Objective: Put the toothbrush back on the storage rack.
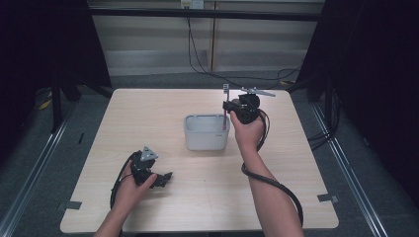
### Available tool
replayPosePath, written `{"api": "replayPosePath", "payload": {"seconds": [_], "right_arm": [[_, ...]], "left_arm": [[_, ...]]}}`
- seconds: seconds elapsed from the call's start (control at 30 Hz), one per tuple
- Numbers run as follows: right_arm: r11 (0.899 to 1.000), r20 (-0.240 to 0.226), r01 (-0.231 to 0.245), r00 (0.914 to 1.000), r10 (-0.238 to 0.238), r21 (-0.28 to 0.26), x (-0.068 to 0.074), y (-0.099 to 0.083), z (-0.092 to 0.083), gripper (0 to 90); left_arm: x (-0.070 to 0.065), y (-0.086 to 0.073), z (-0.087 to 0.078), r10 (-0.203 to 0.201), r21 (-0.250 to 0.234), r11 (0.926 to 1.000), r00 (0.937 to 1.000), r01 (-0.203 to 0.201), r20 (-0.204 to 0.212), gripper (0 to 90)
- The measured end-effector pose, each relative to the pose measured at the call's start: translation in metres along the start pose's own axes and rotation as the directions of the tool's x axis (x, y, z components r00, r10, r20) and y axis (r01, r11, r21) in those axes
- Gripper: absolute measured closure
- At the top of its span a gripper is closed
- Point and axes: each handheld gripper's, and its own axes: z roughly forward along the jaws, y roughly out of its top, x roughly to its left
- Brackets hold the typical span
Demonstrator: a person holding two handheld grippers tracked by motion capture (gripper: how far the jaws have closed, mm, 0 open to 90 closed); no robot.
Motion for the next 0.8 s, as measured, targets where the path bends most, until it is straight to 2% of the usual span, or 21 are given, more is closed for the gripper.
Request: {"api": "replayPosePath", "payload": {"seconds": [0.37,0.8], "right_arm": [[0.999,0.000,0.033,0.9995,-0.033,0.018,0.0028,-0.0025,-0.0012,81.0],[0.999,-0.010,0.043,0.9991,-0.042,0.029,-0.0002,-0.0086,-0.0043,80.8]], "left_arm": [[0.0000,0.0000,0.0000,0.000,0.000,1.0000,1.0000,0.000,0.000,0.0],[-0.0001,0.0000,0.0003,-0.002,-0.003,1.0000,1.0000,0.002,0.001,0.0]]}}
